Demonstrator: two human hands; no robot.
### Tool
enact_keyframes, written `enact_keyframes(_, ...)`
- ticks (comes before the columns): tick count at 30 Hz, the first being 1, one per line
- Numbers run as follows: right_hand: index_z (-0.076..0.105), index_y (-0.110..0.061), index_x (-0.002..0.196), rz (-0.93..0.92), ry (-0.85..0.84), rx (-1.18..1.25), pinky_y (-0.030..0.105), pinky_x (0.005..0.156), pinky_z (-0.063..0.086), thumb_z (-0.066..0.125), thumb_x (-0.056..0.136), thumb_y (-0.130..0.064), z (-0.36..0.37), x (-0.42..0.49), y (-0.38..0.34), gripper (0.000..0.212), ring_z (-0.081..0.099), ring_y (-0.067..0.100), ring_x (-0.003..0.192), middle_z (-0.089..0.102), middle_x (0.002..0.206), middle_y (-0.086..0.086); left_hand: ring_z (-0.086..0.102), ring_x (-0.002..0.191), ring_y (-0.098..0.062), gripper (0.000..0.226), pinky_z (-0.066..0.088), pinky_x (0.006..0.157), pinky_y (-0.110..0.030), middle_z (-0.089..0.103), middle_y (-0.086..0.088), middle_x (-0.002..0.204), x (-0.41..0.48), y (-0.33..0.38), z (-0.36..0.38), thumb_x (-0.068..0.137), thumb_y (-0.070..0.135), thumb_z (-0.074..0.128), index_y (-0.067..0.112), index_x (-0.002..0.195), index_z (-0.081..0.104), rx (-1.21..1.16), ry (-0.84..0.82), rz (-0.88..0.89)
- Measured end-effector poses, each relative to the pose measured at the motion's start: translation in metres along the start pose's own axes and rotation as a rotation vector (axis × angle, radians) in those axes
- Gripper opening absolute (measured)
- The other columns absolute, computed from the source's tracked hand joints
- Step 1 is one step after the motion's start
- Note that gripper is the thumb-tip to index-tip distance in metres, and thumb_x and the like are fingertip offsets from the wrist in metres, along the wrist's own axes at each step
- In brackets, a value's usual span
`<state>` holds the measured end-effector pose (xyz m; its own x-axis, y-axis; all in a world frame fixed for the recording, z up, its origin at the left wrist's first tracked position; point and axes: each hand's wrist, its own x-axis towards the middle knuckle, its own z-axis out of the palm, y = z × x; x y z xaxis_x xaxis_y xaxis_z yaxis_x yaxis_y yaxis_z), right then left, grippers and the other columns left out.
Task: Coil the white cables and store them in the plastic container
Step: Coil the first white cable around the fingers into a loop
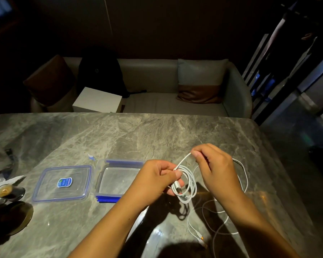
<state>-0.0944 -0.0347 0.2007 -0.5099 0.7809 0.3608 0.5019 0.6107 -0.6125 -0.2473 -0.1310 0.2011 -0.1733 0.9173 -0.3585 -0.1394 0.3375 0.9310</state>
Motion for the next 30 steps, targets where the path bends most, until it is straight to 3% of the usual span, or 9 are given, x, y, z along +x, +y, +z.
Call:
enact_keyframes(3, 0.067, -0.019, 0.084, 0.056, 0.015, 0.043, 0.029, 0.062, 0.047, 0.059, 0.096, -0.018, -0.001, 0.001, -0.007, 0.015, 0.059, 0.008, 0.067, 0.062, 0.072, -0.009, 0.064, 0.053, -0.014, 0.012, 0.051, 0.051, -0.022, 0.073, -0.020, 0.078, 0.001, 0.000, 0.003, 0.094, 0.006, 0.062, -0.004, 0.091, 0.069, 0.020, 0.045, 0.014)
enact_keyframes(7, 0.074, -0.021, 0.092, 0.403, -0.143, 0.574, 0.026, 0.058, 0.048, 0.054, 0.096, -0.006, -0.001, -0.001, -0.016, 0.025, 0.063, 0.010, 0.061, 0.070, 0.070, 0.001, 0.060, 0.047, -0.003, 0.011, 0.041, 0.048, -0.012, 0.076, -0.010, 0.072, 0.007, -0.006, 0.000, 0.092, 0.011, 0.066, 0.004, 0.084, 0.069, 0.111, 0.200, 0.059)
enact_keyframes(11, 0.068, -0.011, 0.102, 0.486, -0.332, 0.762, 0.022, 0.064, 0.051, 0.053, 0.092, 0.006, -0.006, -0.001, -0.017, 0.024, 0.070, 0.017, 0.070, 0.077, 0.080, 0.010, 0.062, 0.048, -0.010, 0.012, 0.046, 0.048, -0.023, 0.072, -0.007, 0.062, 0.010, -0.010, -0.002, 0.091, 0.011, 0.067, 0.005, 0.081, 0.068, 0.062, 0.267, 0.069)
enact_keyframes(14, 0.067, -0.006, 0.091, 0.440, -0.439, 0.737, 0.023, 0.068, 0.049, 0.069, 0.084, -0.008, -0.009, 0.000, -0.016, 0.007, 0.067, 0.020, 0.071, 0.076, 0.080, 0.014, 0.064, 0.051, -0.012, 0.011, 0.050, 0.051, -0.028, 0.071, -0.005, 0.060, 0.011, -0.009, -0.003, 0.091, 0.009, 0.067, 0.007, 0.080, 0.068, 0.070, 0.269, 0.100)
enact_keyframes(17, 0.071, -0.017, 0.081, 0.315, -0.414, 0.563, 0.024, 0.069, 0.047, 0.073, 0.073, -0.026, -0.006, 0.002, -0.013, 0.013, 0.058, 0.011, 0.070, 0.066, 0.074, 0.002, 0.067, 0.056, -0.011, 0.009, 0.053, 0.055, -0.027, 0.074, -0.004, 0.065, 0.011, -0.007, -0.002, 0.092, 0.010, 0.066, 0.008, 0.083, 0.069, 0.094, 0.247, 0.120)
enact_keyframes(22, 0.062, -0.004, 0.087, 0.383, -0.392, 0.779, 0.029, 0.055, 0.049, 0.066, 0.087, 0.000, -0.001, 0.002, -0.012, 0.005, 0.059, 0.013, 0.057, 0.064, 0.063, -0.002, 0.070, 0.060, -0.017, 0.010, 0.055, 0.059, -0.032, 0.074, -0.007, 0.068, 0.012, -0.009, -0.003, 0.091, 0.014, 0.067, 0.006, 0.086, 0.070, 0.095, 0.255, 0.133)
enact_keyframes(24, 0.063, -0.010, 0.085, 0.381, -0.366, 0.715, 0.031, 0.057, 0.052, 0.067, 0.088, -0.001, 0.004, 0.001, -0.010, 0.010, 0.062, 0.013, 0.057, 0.065, 0.064, 0.000, 0.071, 0.062, -0.019, 0.009, 0.058, 0.062, -0.035, 0.074, -0.008, 0.068, 0.012, -0.010, -0.004, 0.091, 0.013, 0.067, 0.006, 0.087, 0.070, 0.086, 0.251, 0.134)
enact_keyframes(27, 0.067, -0.024, 0.080, 0.277, -0.309, 0.489, 0.025, 0.066, 0.049, 0.073, 0.078, -0.020, 0.010, 0.000, -0.004, 0.008, 0.057, 0.010, 0.067, 0.059, 0.079, -0.004, 0.071, 0.066, -0.027, 0.009, 0.058, 0.065, -0.038, 0.075, -0.012, 0.071, 0.012, -0.013, -0.005, 0.092, 0.012, 0.066, 0.005, 0.088, 0.070, 0.035, 0.238, 0.124)
enact_keyframes(30, 0.066, -0.028, 0.081, 0.223, -0.304, 0.424, 0.014, 0.081, 0.044, 0.074, 0.079, -0.019, 0.012, 0.000, 0.000, 0.012, 0.059, 0.004, 0.091, 0.058, 0.096, -0.009, 0.072, 0.069, -0.036, 0.009, 0.059, 0.069, -0.045, 0.075, -0.015, 0.075, 0.012, -0.016, -0.004, 0.092, 0.010, 0.065, 0.007, 0.087, 0.072, -0.002, 0.250, 0.113)
